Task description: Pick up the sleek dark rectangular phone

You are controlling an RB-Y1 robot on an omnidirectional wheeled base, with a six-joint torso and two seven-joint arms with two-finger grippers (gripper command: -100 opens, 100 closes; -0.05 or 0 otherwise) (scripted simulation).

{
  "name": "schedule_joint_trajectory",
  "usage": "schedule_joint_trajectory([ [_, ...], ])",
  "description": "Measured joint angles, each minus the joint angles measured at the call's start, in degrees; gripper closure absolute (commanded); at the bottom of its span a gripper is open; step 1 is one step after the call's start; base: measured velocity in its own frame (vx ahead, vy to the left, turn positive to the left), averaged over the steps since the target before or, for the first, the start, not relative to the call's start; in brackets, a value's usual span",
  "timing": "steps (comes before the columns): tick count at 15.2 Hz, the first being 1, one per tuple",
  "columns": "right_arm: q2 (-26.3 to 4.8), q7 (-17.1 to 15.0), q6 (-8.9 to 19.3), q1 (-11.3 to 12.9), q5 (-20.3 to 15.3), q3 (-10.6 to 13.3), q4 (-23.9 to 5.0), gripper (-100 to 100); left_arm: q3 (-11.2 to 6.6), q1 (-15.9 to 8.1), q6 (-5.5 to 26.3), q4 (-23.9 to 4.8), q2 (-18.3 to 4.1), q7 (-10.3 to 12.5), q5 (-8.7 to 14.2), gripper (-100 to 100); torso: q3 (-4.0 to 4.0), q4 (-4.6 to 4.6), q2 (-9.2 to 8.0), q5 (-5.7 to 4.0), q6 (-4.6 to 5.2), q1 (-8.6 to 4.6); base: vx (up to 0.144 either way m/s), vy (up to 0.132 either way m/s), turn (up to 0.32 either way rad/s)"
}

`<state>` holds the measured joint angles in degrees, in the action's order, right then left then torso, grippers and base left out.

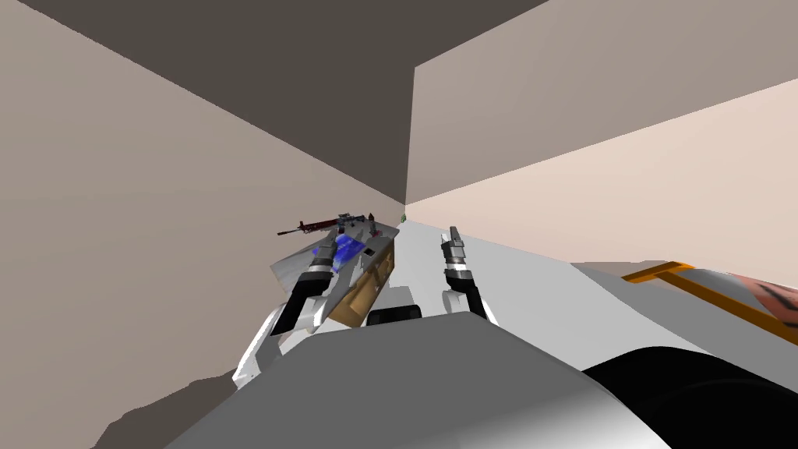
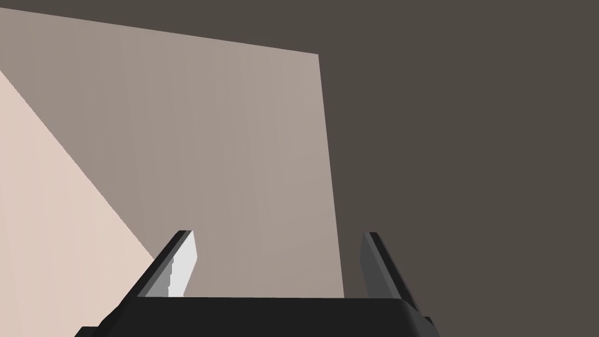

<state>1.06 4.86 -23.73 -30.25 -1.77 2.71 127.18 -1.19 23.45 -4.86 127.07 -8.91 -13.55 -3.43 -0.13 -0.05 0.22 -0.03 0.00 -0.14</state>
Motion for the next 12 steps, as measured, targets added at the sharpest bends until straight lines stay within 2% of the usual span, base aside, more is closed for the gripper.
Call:
schedule_joint_trajectory([
  [7,0.0,0.0,0.0,0.0,0.0,0.0,0.0,0,-0.64,-1.1,6.69,-0.87,-0.64,-1.5,0.85,-100,0.0,0.0,0.0,0.0,0.0,0.0,0.047,-0.032,0.0],
  [12,0.0,0.0,0.0,0.0,0.0,0.0,0.0,0,-1.5,-2.39,12.66,-1.16,-1.48,-2.59,1.85,-100,-0.01,0.0,0.02,0.0,0.0,-0.01,0.05,-0.032,0.0],
])
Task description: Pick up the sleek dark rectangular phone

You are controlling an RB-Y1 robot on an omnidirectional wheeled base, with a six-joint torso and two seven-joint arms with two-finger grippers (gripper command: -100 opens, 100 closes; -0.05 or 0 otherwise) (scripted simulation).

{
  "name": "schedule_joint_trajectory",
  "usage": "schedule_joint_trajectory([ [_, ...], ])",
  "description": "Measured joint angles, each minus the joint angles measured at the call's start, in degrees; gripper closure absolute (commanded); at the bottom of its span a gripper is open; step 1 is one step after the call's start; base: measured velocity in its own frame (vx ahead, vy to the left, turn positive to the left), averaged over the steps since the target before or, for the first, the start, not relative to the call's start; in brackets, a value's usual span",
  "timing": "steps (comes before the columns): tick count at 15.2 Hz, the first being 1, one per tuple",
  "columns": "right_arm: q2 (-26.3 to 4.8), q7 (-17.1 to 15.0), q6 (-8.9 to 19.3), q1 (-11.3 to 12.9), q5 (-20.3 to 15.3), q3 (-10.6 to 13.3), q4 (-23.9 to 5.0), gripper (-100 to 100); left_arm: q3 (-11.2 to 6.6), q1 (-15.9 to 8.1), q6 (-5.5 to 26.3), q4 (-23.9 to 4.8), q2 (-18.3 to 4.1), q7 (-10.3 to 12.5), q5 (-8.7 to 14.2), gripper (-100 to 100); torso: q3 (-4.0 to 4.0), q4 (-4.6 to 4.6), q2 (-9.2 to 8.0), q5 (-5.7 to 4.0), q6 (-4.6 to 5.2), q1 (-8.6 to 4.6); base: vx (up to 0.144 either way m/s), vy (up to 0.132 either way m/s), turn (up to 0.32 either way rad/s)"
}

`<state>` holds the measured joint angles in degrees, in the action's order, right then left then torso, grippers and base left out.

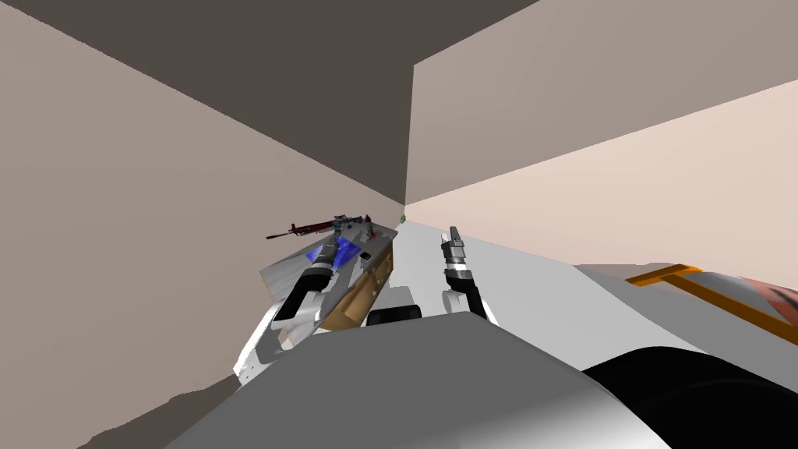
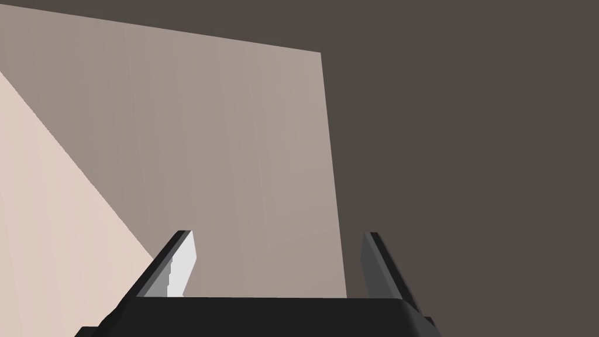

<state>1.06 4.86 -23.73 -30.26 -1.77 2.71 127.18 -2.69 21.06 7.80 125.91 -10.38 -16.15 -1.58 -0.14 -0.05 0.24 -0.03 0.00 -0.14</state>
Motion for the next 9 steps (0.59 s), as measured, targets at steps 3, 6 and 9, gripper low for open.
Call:
schedule_joint_trajectory([
  [3,0.0,0.0,0.0,0.0,0.0,0.0,0.0,0,-0.24,-0.81,3.6,-0.63,0.0,-0.84,0.3,-100,-0.01,0.0,0.02,-0.01,0.0,-0.04,0.055,-0.04,0.0],
  [6,0.0,0.0,0.0,0.0,0.0,0.0,0.0,0,-0.59,-1.7,7.36,-1.32,-0.18,-1.68,0.71,-100,-0.02,-0.01,0.03,0.0,0.0,-0.03,0.054,-0.038,0.0],
  [9,0.0,0.0,0.0,0.0,0.0,0.0,0.0,0,-0.98,-2.01,10.45,-2.01,-0.55,-2.42,1.29,-100,-0.01,0.0,0.01,0.0,0.0,-0.02,0.052,-0.038,0.001],
])
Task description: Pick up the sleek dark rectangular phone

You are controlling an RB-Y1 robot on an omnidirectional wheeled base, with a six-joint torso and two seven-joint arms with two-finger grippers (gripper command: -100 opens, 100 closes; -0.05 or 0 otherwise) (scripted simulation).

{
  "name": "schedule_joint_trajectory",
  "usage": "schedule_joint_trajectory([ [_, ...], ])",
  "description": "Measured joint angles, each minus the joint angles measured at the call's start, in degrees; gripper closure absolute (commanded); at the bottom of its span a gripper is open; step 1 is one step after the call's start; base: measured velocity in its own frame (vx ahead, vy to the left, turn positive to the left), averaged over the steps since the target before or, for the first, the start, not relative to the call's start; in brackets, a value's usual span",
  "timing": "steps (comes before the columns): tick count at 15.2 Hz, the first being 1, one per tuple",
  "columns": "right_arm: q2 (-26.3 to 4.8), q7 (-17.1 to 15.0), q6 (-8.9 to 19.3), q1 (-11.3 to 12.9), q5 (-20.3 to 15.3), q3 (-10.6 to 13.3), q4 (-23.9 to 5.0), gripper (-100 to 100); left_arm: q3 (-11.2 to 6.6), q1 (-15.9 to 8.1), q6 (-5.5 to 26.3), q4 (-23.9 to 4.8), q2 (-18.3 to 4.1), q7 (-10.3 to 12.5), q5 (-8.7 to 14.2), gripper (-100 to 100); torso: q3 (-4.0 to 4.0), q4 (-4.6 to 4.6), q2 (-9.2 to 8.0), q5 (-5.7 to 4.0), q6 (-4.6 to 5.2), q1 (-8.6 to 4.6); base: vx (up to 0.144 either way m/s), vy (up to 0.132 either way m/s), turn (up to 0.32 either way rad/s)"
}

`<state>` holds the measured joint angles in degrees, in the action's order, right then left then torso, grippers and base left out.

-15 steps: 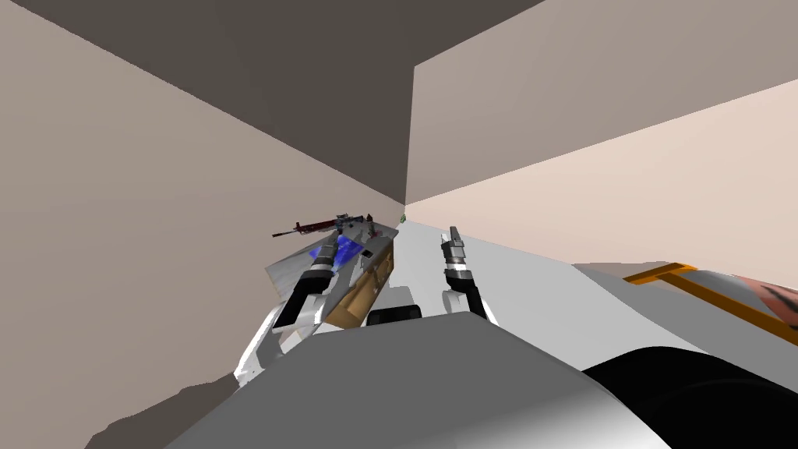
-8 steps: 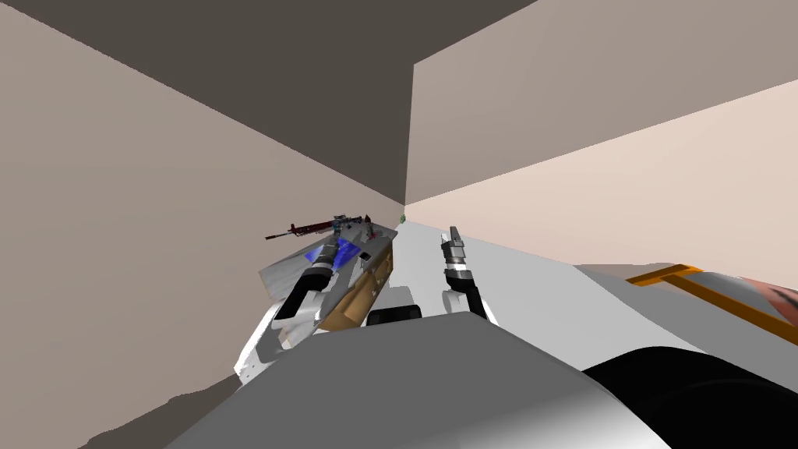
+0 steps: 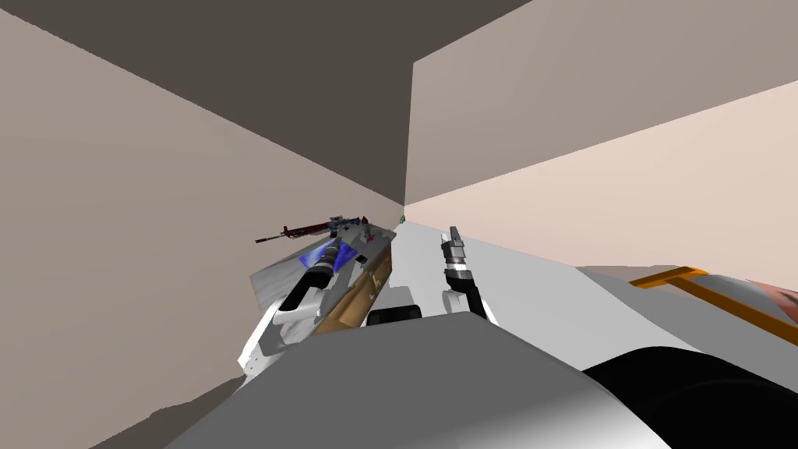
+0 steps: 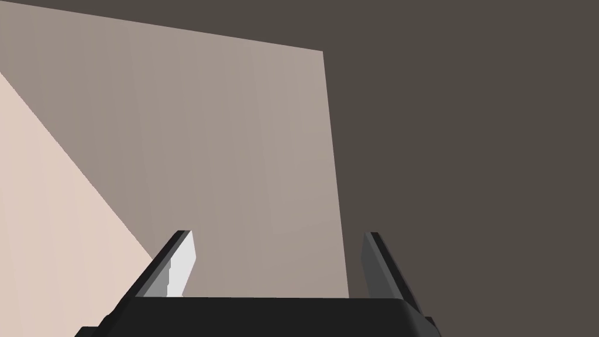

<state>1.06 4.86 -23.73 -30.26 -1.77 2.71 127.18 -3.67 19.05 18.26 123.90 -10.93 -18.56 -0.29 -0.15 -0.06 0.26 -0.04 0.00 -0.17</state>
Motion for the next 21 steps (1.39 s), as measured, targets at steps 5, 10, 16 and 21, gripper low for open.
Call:
schedule_joint_trajectory([
  [5,0.0,0.0,0.0,0.0,0.0,0.0,0.0,0,-0.48,-1.02,5.62,-0.44,-0.3,-0.98,0.56,-100,0.03,0.01,-0.05,0.01,0.0,0.03,0.045,-0.032,0.0],
  [10,0.0,0.0,0.0,0.0,0.0,0.0,0.0,0,-1.08,-2.22,10.83,-1.77,-0.75,-2.13,1.3,-100,0.02,0.01,-0.04,0.01,0.0,0.05,0.052,-0.032,0.0],
  [16,0.0,0.0,0.0,0.0,0.0,0.0,0.0,0,-1.71,-3.19,17.27,-2.58,-1.29,-3.39,2.18,-100,0.02,0.01,-0.04,0.01,0.0,0.04,0.04,-0.027,0.001],
  [21,0.0,0.0,0.0,0.0,0.0,0.0,0.0,0,-2.21,-4.24,22.08,-3.8,-1.72,-4.28,2.8,-100,0.04,0.01,-0.08,0.01,0.0,0.05,0.043,-0.031,0.0],
])
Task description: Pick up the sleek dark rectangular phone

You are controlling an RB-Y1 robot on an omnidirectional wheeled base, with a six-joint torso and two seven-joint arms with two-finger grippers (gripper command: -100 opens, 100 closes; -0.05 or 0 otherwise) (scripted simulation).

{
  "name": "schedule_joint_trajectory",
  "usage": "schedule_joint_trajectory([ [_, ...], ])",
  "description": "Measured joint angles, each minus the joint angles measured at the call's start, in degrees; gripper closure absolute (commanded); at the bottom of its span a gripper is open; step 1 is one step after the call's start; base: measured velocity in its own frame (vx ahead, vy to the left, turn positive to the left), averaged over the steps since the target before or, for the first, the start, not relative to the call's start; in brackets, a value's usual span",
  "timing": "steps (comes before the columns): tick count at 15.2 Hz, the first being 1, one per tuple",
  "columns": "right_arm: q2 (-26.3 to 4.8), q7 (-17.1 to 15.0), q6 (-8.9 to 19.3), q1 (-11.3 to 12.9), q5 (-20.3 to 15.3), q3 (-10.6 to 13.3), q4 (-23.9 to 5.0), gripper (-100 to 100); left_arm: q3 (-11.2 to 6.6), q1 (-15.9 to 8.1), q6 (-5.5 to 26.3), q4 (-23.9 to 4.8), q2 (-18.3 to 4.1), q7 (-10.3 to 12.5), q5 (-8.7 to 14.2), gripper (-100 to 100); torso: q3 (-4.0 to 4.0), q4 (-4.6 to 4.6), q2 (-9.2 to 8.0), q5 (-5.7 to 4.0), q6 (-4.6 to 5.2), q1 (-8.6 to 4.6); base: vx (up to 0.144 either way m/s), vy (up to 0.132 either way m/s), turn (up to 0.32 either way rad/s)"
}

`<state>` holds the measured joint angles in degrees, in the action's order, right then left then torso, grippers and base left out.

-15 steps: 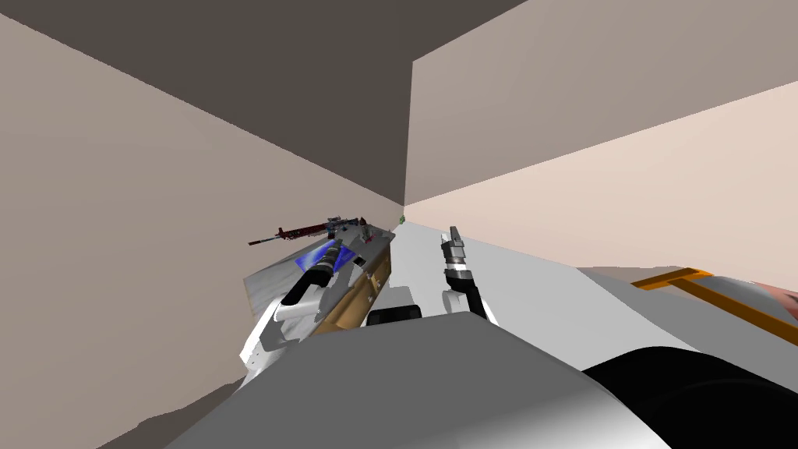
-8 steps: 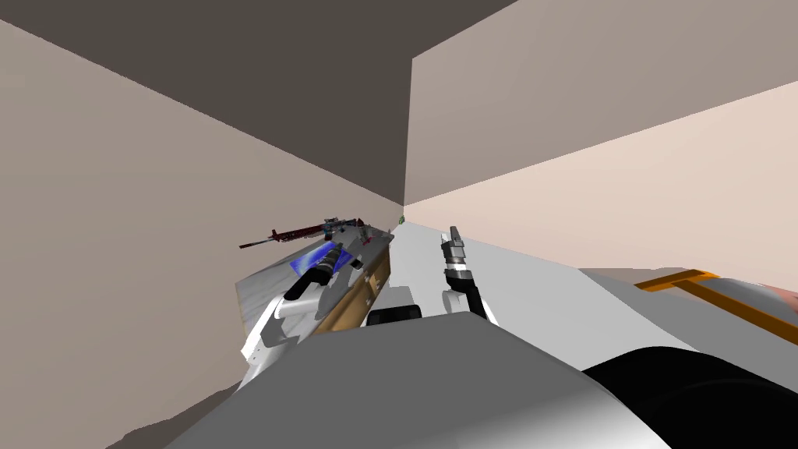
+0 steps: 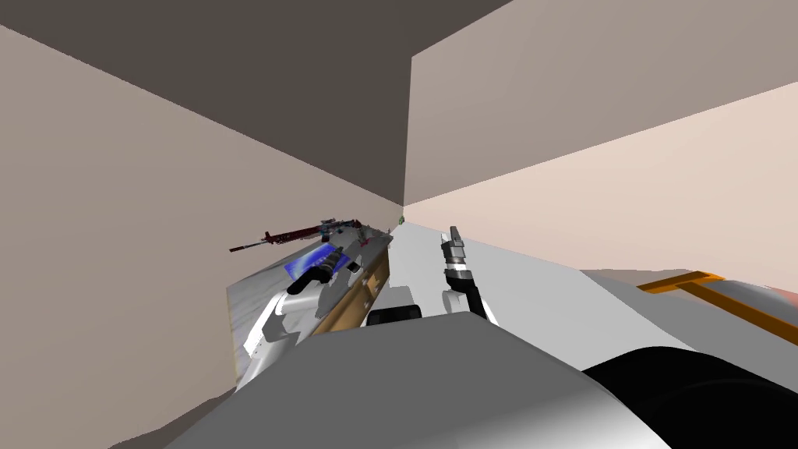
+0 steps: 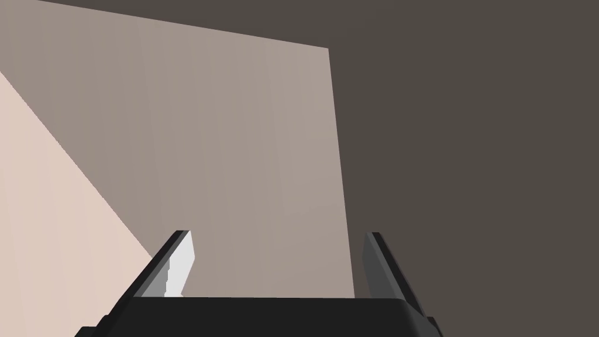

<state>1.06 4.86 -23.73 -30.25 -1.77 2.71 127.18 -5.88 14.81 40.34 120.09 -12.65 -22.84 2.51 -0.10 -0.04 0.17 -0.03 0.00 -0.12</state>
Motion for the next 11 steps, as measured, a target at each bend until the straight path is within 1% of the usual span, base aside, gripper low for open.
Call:
schedule_joint_trajectory([
  [4,0.0,0.0,0.0,0.0,0.0,0.0,0.0,0,-0.62,-1.54,4.7,-1.32,-0.51,-0.98,0.71,-100,-0.03,-0.01,0.06,-0.01,0.0,-0.05,0.054,-0.042,0.001],
  [6,0.0,0.0,0.0,0.0,0.0,0.0,0.0,0,-0.87,-1.87,7.31,-1.6,-0.72,-1.48,1.06,-100,-0.04,-0.01,0.07,-0.01,0.0,-0.05,0.039,-0.025,0.004],
  [8,0.0,0.0,0.0,0.0,0.0,0.0,0.0,0,-1.06,-2.21,9.16,-2.28,-0.89,-1.82,1.33,-100,-0.01,0.0,0.02,0.01,0.0,0.02,0.046,-0.028,0.0],
  [11,0.0,0.0,0.0,0.0,0.0,0.0,0.0,0,-1.33,-2.89,12.72,-3.01,-0.97,-2.54,1.55,-100,-0.03,-0.01,0.05,0.0,0.0,-0.03,0.053,-0.039,0.003],
])
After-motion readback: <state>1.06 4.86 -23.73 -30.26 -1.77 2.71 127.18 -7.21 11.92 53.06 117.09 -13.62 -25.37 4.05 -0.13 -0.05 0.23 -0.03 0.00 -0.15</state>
